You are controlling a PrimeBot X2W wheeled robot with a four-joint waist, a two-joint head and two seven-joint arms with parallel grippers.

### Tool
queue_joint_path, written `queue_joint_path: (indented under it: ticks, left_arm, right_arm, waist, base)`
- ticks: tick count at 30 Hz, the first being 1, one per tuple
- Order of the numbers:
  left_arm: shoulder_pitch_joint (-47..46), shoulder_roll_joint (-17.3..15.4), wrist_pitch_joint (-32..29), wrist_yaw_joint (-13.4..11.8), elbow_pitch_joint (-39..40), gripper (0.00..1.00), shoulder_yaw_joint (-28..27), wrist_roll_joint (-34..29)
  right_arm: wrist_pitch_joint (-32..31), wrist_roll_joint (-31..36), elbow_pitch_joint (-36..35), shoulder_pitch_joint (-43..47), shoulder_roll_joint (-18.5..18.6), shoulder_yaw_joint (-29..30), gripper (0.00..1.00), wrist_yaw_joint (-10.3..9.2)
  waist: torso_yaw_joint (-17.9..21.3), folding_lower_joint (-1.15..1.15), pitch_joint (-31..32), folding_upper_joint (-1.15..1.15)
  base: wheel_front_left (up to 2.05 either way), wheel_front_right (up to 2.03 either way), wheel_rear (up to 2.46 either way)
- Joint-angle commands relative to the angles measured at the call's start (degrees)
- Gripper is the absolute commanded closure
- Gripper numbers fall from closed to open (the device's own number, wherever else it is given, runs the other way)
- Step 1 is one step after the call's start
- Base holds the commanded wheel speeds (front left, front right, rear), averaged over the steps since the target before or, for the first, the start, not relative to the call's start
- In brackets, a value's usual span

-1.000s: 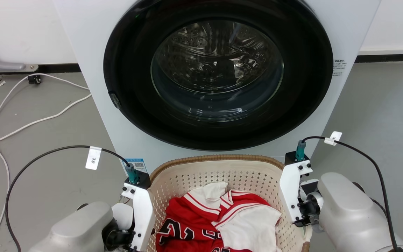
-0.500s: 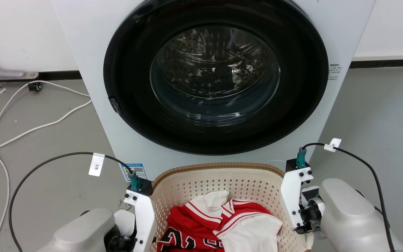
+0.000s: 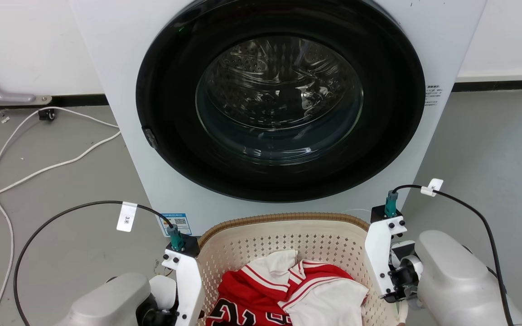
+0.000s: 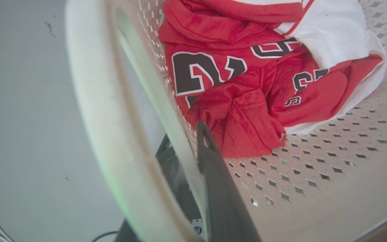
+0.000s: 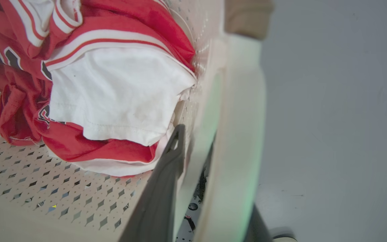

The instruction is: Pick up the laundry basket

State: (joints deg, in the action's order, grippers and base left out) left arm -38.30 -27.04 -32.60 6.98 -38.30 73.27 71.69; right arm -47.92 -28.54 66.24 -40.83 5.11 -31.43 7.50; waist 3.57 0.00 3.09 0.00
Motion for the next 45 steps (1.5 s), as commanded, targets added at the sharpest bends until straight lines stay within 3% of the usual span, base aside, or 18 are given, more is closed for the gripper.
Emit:
queue_joint_path:
  ticks: [1,45]
  left_arm:
    - [0.68,-1.21,-0.4,0.86,0.22,1.0,0.19,-0.13]
    - [0.7,-1.41,0.74,0.87,-0.33,1.0,0.2,-0.35]
  right_arm:
    - [0.03,0.15,-0.15,0.11,2.2,-0.48,1.0,-0.02]
    - [1.17,-4.13,1.01,-1.61,2.47,-4.51,1.0,-0.02]
  waist:
    - [-0.03,0.0,-0.15,0.0]
    - [0.07,0.0,-0.51,0.0]
  base:
    - [0.0,0.0,0.0]
    - [0.0,0.0,0.0]
